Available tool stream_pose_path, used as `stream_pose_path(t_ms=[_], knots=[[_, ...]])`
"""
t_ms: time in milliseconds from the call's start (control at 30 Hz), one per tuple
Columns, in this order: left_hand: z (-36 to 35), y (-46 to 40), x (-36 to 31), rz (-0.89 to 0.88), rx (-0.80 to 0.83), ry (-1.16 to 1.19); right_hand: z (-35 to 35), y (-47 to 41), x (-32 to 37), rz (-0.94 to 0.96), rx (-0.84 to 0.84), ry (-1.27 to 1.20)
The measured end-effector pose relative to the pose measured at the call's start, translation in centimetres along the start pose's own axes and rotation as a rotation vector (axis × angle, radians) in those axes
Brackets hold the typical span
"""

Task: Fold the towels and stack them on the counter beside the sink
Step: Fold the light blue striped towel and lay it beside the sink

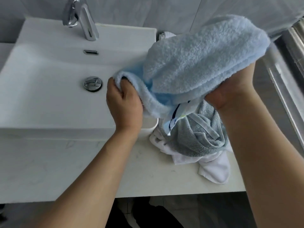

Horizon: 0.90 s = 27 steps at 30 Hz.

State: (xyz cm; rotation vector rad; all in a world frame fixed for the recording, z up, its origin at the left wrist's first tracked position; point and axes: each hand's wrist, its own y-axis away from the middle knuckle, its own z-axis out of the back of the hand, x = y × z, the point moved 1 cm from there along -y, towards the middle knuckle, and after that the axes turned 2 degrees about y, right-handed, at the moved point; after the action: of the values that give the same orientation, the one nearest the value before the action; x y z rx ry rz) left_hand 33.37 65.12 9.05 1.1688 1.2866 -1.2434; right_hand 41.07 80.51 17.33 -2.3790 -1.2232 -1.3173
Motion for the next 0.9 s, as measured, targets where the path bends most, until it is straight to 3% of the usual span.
stream_pose_path(t_ms=[233, 400, 600, 900], knots=[[7.2, -3.4, 1.0, 0.081, -0.058, -0.031, -4.6, 2.9, -5.1, -0.06, 0.144, 0.187], [15.3, -6.9, 2.1, 0.113, -0.101, -0.016, -8.8, 4.7, -11.8, -0.042, -0.035, 0.627], [25.4, -12.0, 2.0, -0.014, -0.031, -0.129, -16.8, 8.9, -21.1, 0.119, -0.14, 0.897], [37.2, -17.2, 2.6, -0.074, -0.065, -0.2, -25.2, 11.7, -32.6, 0.049, -0.006, 0.999]])
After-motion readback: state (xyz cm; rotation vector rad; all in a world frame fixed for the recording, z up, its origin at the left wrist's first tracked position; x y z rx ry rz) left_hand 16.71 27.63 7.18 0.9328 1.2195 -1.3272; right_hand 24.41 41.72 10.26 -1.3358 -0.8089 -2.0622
